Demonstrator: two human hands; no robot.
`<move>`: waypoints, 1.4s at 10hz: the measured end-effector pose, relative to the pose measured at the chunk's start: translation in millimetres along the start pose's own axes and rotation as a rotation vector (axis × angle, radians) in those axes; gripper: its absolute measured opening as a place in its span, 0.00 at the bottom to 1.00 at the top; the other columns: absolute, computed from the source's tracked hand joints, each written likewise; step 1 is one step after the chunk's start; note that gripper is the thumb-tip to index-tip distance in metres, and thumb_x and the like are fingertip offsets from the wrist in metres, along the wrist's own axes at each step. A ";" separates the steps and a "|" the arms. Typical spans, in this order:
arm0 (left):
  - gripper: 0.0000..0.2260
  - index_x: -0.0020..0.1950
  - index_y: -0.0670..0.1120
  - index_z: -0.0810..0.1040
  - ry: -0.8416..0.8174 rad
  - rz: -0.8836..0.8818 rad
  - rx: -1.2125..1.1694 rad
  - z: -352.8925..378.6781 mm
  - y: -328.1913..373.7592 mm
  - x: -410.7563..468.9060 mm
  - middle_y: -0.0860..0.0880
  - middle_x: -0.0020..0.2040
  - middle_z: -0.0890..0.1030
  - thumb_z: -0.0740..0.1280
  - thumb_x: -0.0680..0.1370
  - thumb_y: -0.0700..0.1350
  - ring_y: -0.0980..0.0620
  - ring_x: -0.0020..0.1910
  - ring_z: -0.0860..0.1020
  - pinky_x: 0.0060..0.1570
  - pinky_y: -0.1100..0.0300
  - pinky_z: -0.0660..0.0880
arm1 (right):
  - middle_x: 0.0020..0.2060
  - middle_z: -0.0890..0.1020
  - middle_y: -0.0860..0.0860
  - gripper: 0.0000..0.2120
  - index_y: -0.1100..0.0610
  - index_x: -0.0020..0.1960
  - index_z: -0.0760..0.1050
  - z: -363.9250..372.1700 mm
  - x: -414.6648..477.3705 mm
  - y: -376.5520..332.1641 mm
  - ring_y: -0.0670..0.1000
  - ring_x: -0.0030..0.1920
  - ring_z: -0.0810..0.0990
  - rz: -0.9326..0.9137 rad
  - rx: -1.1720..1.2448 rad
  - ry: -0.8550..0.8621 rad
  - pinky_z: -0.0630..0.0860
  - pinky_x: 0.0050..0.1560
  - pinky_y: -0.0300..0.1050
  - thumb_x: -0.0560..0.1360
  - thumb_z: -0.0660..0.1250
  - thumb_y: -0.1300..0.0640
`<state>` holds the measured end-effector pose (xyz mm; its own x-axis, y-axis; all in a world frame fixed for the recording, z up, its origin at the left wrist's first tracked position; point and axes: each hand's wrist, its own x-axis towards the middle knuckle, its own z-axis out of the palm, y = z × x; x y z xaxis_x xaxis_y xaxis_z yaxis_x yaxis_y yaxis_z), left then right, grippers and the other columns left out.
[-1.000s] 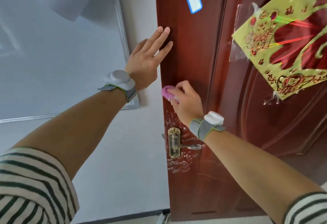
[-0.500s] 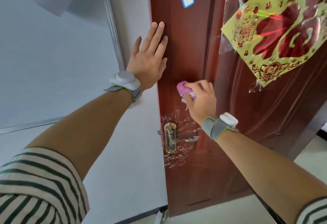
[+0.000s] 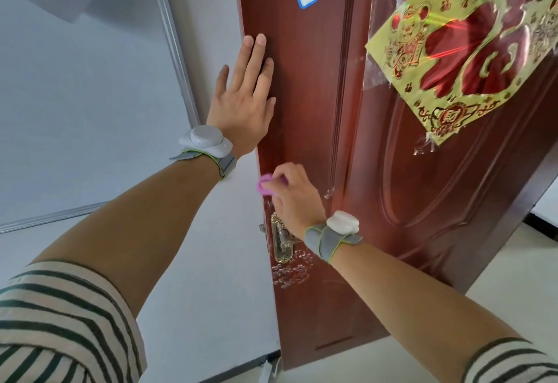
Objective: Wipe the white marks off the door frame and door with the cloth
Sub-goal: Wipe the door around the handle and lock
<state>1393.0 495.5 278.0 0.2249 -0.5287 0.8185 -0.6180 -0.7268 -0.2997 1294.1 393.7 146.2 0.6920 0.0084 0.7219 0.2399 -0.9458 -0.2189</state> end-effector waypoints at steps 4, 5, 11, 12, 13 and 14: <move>0.24 0.75 0.36 0.64 0.138 -0.140 -0.072 24.5 23.6 -2.5 0.37 0.79 0.58 0.58 0.81 0.46 0.37 0.78 0.56 0.69 0.39 0.67 | 0.45 0.74 0.54 0.13 0.53 0.49 0.84 -46.4 -34.4 100.3 0.56 0.45 0.75 0.352 -0.073 0.200 0.76 0.43 0.45 0.69 0.70 0.65; 0.25 0.75 0.35 0.64 0.187 -0.147 -0.088 31.5 26.7 -1.4 0.36 0.78 0.60 0.58 0.81 0.45 0.35 0.77 0.58 0.69 0.39 0.66 | 0.48 0.75 0.55 0.15 0.56 0.51 0.83 -58.3 1.3 87.5 0.55 0.48 0.75 0.210 -0.020 0.329 0.71 0.48 0.39 0.69 0.68 0.68; 0.22 0.72 0.33 0.69 0.378 -0.057 -0.165 48.5 24.6 1.7 0.31 0.73 0.66 0.59 0.80 0.43 0.30 0.73 0.63 0.67 0.41 0.69 | 0.48 0.75 0.54 0.11 0.58 0.52 0.82 -21.6 -39.8 114.5 0.55 0.44 0.76 0.493 0.003 0.192 0.71 0.45 0.41 0.71 0.68 0.65; 0.22 0.72 0.33 0.69 0.385 -0.053 -0.163 48.3 24.2 2.4 0.31 0.73 0.66 0.59 0.80 0.43 0.30 0.73 0.63 0.66 0.41 0.69 | 0.44 0.75 0.53 0.07 0.55 0.42 0.83 -6.9 -61.9 109.3 0.57 0.42 0.77 0.657 0.045 -0.032 0.72 0.42 0.42 0.71 0.66 0.61; 0.22 0.72 0.33 0.68 0.384 -0.055 -0.169 48.6 25.5 2.1 0.31 0.73 0.66 0.59 0.80 0.43 0.30 0.73 0.63 0.66 0.41 0.69 | 0.44 0.75 0.55 0.08 0.55 0.41 0.82 -11.5 -84.3 114.7 0.62 0.42 0.78 0.782 -0.020 -0.326 0.75 0.43 0.47 0.72 0.64 0.57; 0.22 0.72 0.33 0.68 0.387 -0.055 -0.161 48.6 24.9 1.7 0.31 0.73 0.66 0.59 0.80 0.43 0.30 0.73 0.63 0.66 0.41 0.69 | 0.48 0.76 0.54 0.11 0.53 0.50 0.82 -21.7 -79.7 116.4 0.59 0.42 0.79 0.694 -0.026 -0.110 0.75 0.45 0.46 0.71 0.65 0.62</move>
<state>1414.6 455.2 248.2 -0.0200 -0.2647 0.9641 -0.7299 -0.6551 -0.1950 1252.1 275.9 77.4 0.7443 -0.5687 0.3501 -0.2974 -0.7516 -0.5887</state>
